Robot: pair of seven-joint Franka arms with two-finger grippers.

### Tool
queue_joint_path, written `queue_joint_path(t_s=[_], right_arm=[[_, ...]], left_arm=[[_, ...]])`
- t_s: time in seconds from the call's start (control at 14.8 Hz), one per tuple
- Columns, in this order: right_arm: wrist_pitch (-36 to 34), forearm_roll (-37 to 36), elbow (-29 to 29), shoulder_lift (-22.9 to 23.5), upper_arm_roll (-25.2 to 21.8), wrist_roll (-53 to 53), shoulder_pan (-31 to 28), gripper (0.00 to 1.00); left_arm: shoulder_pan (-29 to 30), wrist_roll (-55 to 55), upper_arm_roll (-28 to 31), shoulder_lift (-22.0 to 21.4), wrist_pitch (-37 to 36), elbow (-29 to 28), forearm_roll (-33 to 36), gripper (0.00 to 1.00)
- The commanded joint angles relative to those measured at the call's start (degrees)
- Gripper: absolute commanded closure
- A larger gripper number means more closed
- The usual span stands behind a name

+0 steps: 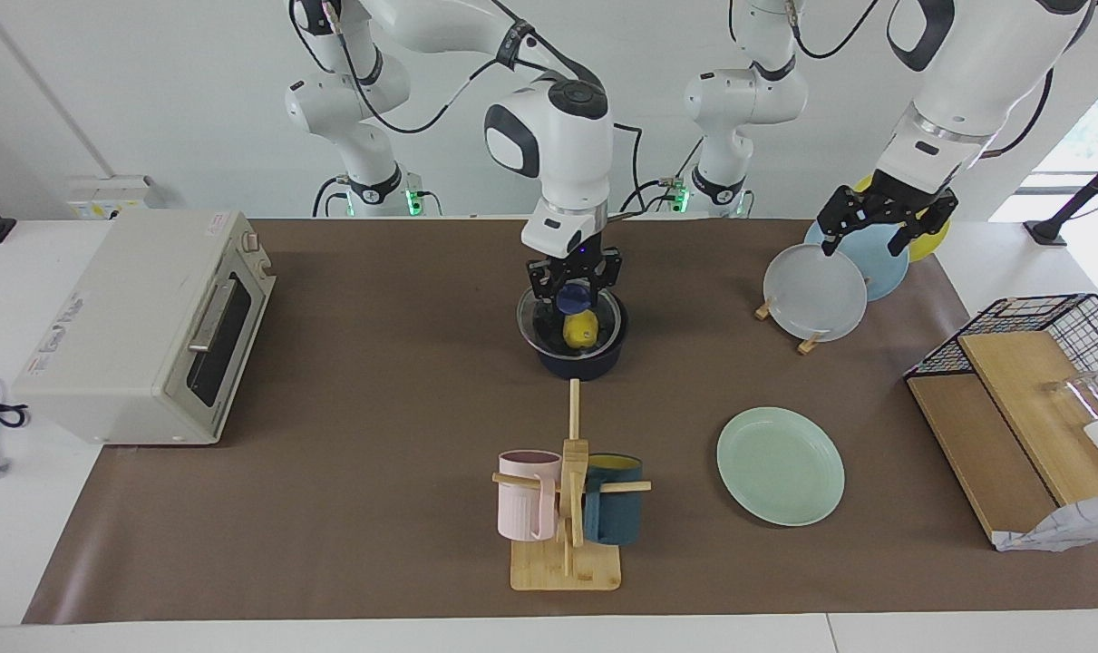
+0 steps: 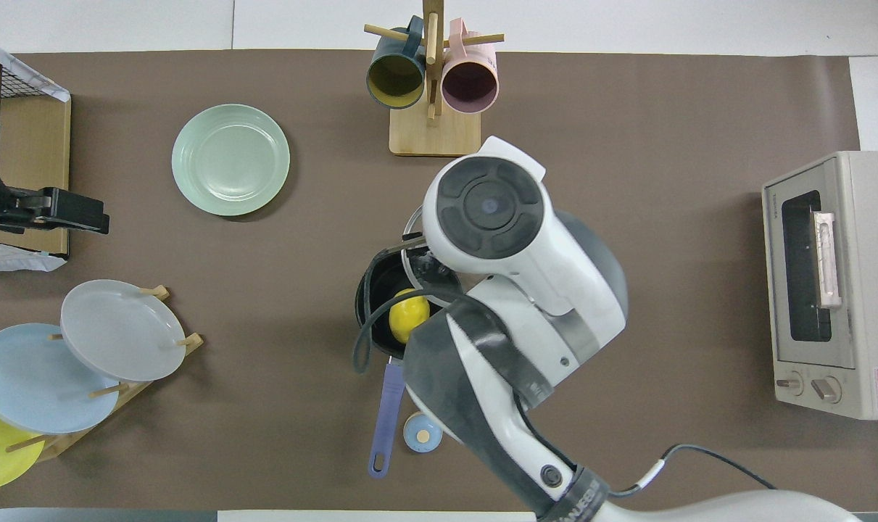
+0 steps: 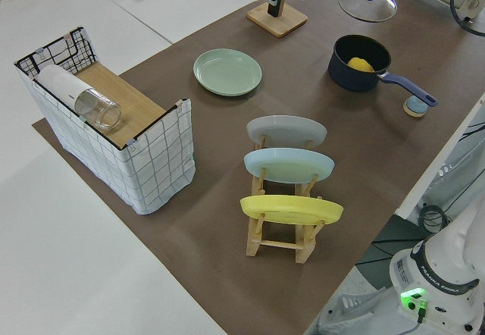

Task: Transfer potato from pot to plate
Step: 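Carry the lid toward the toaster with the right gripper while the left gripper approaches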

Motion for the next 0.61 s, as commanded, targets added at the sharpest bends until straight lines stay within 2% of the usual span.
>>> queue_joint_path(t_s=[0.0,0.14,0.27,0.54], right_arm=[[-0.7,1.7,-0.5,-0.6,0.6,-9.6,-6.3,0.78],[-0.8,1.7,-2.2,-0.8,0.6,-17.3,-12.0,0.82],[1.1,1.7,-6.7,-2.5,0.6,-24.8,-16.1,0.83],[13.4,1.8,-19.6,-6.2,0.6,-29.5,-22.4,0.87]], left_arm=[[-1.0,-0.5,-0.4,-0.9,0.0,-0.6,0.8,0.00],[-3.9,-1.6,-0.4,-1.5,-0.5,-1.7,0.8,0.00],[-7.3,-5.0,-0.4,-3.4,0.3,-5.2,0.7,0.00],[-18.6,-17.7,-0.5,-6.8,2.1,-11.6,0.1,0.00]])
